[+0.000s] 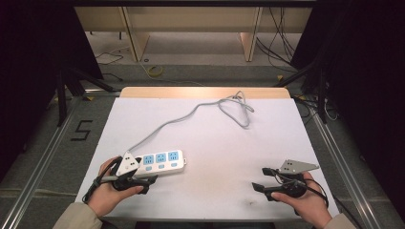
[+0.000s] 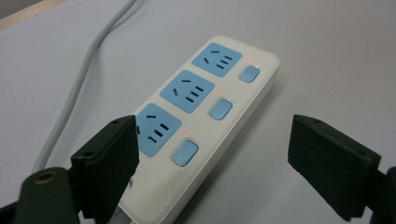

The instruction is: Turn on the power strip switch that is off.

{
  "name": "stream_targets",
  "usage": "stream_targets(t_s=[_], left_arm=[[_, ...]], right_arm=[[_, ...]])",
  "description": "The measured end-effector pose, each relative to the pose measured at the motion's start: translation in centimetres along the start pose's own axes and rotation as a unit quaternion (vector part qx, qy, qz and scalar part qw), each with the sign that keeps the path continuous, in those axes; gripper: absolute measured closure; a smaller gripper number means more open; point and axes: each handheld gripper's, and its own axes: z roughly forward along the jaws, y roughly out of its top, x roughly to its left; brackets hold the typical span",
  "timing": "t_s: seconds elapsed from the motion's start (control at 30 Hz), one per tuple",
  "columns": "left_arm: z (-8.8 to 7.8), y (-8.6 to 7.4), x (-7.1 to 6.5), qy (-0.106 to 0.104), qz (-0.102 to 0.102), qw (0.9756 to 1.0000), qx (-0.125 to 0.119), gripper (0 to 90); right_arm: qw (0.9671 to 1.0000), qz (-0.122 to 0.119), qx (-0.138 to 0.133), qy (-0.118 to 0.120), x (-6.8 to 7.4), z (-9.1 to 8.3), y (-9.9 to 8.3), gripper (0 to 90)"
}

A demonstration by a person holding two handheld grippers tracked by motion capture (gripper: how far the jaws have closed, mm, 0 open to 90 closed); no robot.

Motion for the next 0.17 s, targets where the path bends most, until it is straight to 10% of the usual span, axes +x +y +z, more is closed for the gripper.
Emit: stream_targets(t_s=[0.17], left_arm=[[0.14,0.08,-0.14,0.001,0.004,1.0,0.003,16.2]], right_arm=[[1.0,-0.001,0.0,0.0,-0.02,-0.02,0.01,28.8]])
